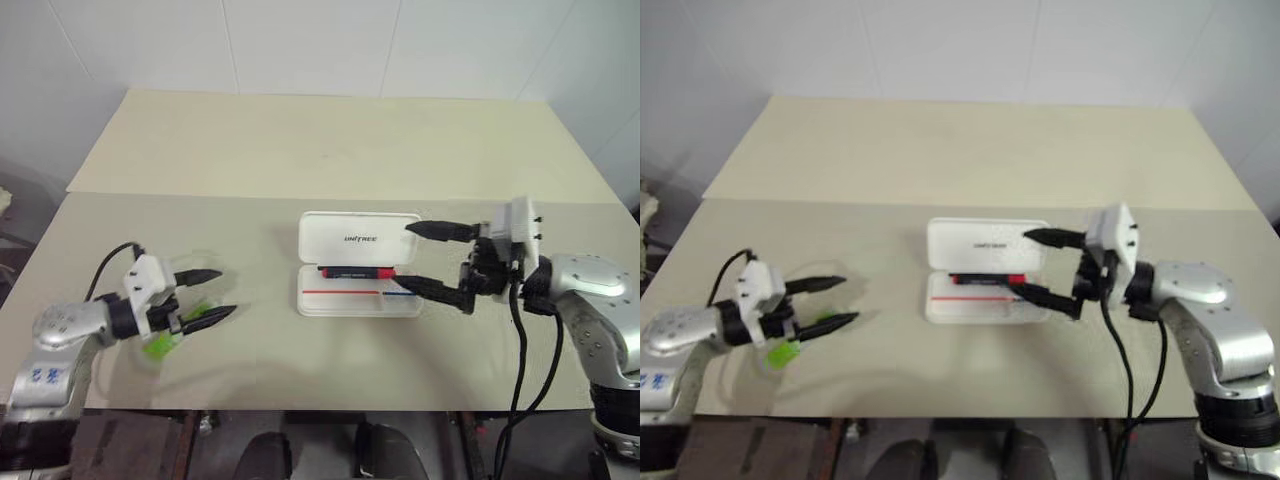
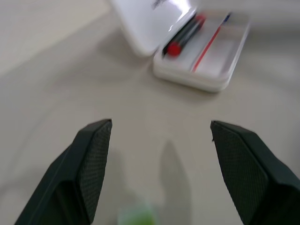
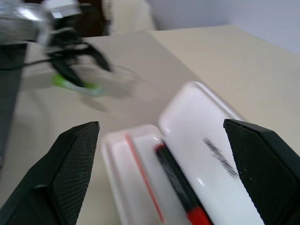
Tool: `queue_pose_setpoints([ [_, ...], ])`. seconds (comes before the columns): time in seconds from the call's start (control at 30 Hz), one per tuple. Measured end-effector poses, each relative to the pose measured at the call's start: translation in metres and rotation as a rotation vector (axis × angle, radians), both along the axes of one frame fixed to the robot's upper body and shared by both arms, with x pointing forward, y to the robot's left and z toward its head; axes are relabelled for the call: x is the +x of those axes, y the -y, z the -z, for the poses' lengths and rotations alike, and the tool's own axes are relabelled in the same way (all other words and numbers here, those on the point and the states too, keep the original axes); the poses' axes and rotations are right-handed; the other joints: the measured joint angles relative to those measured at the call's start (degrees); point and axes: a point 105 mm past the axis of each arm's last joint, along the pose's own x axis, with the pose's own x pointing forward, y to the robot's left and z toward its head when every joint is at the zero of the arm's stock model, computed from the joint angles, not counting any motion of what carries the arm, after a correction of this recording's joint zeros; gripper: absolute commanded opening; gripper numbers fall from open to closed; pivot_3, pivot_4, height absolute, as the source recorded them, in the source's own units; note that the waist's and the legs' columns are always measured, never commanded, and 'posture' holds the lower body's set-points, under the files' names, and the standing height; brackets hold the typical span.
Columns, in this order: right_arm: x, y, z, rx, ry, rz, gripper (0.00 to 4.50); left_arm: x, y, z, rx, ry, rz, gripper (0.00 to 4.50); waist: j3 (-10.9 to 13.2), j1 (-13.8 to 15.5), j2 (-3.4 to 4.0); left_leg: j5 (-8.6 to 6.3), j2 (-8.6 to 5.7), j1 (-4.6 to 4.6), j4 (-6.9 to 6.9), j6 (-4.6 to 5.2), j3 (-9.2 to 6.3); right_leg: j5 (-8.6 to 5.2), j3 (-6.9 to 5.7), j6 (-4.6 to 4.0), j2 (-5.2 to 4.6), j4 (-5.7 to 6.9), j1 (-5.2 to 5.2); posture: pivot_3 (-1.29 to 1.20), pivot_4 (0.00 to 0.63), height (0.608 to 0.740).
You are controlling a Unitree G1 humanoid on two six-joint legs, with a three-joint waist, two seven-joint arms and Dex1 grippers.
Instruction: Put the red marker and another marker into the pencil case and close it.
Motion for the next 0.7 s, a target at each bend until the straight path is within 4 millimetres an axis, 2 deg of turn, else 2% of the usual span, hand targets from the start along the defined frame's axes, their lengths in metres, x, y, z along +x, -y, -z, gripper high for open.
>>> queue_pose_setpoints([
  [0.1,0.001,0.009,0.004,0.002,-0.024,0.031,4.46,-0.015,-0.010,0.006,0.001,-0.011,-0.078,3.62,0.00,0.08,0.00,0.00,0.01,0.01,0.01,0.00,0.01,0.00,0.02,-0.01,-0.01,0.01,0.01,0.00,0.150,0.740],
  [0.23,0.004,0.012,0.006,0.003,-0.031,0.039,4.46,-0.032,-0.020,0.016,-0.006,-0.036,-0.165,3.62,0.00,0.09,0.00,0.00,0.03,0.01,0.02,0.01,0.01,0.00,0.02,-0.02,-0.01,-0.01,0.01,0.00,0.150,0.740],
  [0.4,0.008,0.005,0.005,-0.020,0.008,0.024,4.46,-0.038,-0.034,0.019,0.011,-0.027,-0.227,3.62,0.00,0.04,0.00,-0.01,0.04,0.02,0.00,0.01,0.03,-0.01,0.01,-0.04,0.00,-0.02,0.00,0.00,0.150,0.740],
  [0.57,0.008,0.002,0.004,-0.029,0.020,0.002,4.46,-0.040,-0.055,0.038,0.023,-0.074,-0.311,3.62,0.00,0.13,0.01,-0.05,0.04,-0.01,-0.02,0.04,0.01,-0.01,-0.03,-0.05,0.00,-0.02,-0.02,0.00,0.150,0.740],
  [0.7,0.001,0.003,0.005,-0.072,0.009,-0.044,4.46,-0.038,-0.059,0.044,0.022,-0.082,-0.323,3.62,0.00,0.24,0.01,-0.11,0.02,-0.02,-0.02,0.05,0.00,-0.01,-0.03,-0.05,-0.02,-0.03,-0.02,0.00,0.150,0.740],
])
